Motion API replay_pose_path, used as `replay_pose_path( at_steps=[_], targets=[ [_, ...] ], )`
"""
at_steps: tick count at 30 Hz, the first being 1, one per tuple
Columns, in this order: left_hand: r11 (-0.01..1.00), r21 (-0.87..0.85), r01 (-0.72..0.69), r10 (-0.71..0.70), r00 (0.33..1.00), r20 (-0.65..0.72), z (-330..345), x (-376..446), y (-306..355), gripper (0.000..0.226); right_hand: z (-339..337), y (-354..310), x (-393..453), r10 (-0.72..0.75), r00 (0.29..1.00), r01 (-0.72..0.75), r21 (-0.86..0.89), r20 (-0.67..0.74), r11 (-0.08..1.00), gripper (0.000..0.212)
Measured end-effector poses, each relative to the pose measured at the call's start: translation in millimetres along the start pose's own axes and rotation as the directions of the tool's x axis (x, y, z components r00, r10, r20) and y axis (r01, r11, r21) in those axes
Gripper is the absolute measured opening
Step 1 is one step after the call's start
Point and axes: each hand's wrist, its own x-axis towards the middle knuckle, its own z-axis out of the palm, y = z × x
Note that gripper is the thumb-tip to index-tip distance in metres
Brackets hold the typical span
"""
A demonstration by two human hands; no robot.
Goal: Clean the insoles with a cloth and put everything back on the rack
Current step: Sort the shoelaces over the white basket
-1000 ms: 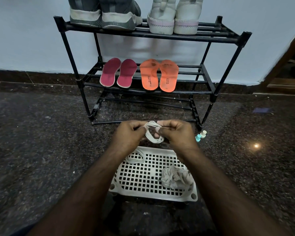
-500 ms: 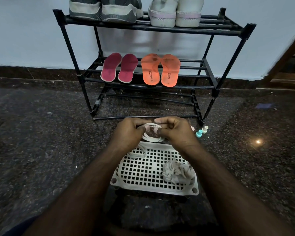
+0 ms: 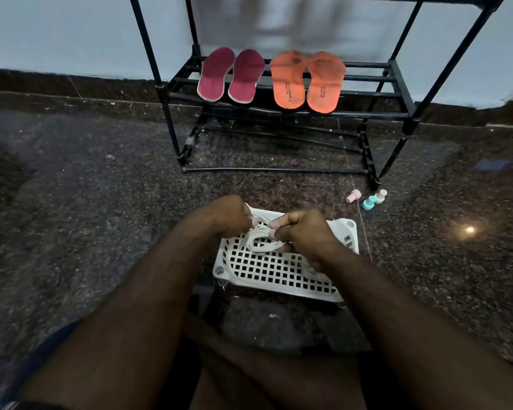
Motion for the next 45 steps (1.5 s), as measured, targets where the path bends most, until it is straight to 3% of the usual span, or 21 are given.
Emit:
replay_pose_path(
  at_steps=[7,11,13,18,24,27,30,32,38,45],
  targets=[
    [0.993,0.116,0.032,-0.022,0.996,-0.084,8.2,13.4,-6.5,0.012,28.1,32.5,6.6,-0.042,0.999,0.036,-0.176,-0.029,0.984,0.015],
    [0.988,0.153,0.025,-0.014,0.997,-0.074,13.0,15.8,-9.2,0.01,37.1,38.6,5.4,-0.186,0.982,0.156,-0.427,-0.029,0.891,0.02],
    [0.979,0.203,0.009,0.003,0.998,-0.058,15.0,15.1,-8.4,0.011,39.3,36.7,4.2,-0.226,0.974,0.193,-0.459,-0.018,0.867,0.023],
    [0.936,0.352,-0.006,0.001,1.0,0.016,17.1,12.9,-8.5,0.027,32.3,31.8,9.9,-0.184,0.983,0.163,-0.34,-0.029,0.926,0.02],
    [0.939,0.342,0.038,-0.065,0.996,0.067,14.9,16.5,-12.1,0.02,25.9,31.5,13.5,-0.153,0.985,0.133,-0.218,-0.074,0.967,0.017],
    [0.971,0.204,0.127,-0.152,0.982,0.11,18.0,17.7,-16.6,0.009,28.7,29.8,11.9,-0.135,0.989,0.122,-0.181,-0.062,0.976,0.018],
    [0.976,0.01,0.218,-0.214,0.949,0.233,23.0,13.1,-13.5,0.019,28.6,27.9,12.2,-0.099,0.993,0.091,-0.121,-0.068,0.988,0.018],
    [0.974,0.036,0.224,-0.225,0.941,0.253,24.4,14.3,-13.9,0.02,29.1,29.8,11.7,-0.083,0.994,0.075,-0.115,-0.066,0.99,0.018],
    [0.94,0.315,0.127,-0.138,0.99,0.014,18.9,22.6,-21.4,0.018,42.0,39.8,7.7,-0.064,0.995,0.054,-0.143,-0.071,0.988,0.016],
    [0.955,0.283,0.088,-0.074,0.995,-0.061,21.9,23.8,-19.3,0.02,46.9,44.3,2.8,-0.194,0.98,0.16,-0.386,-0.051,0.909,0.013]
  ],
)
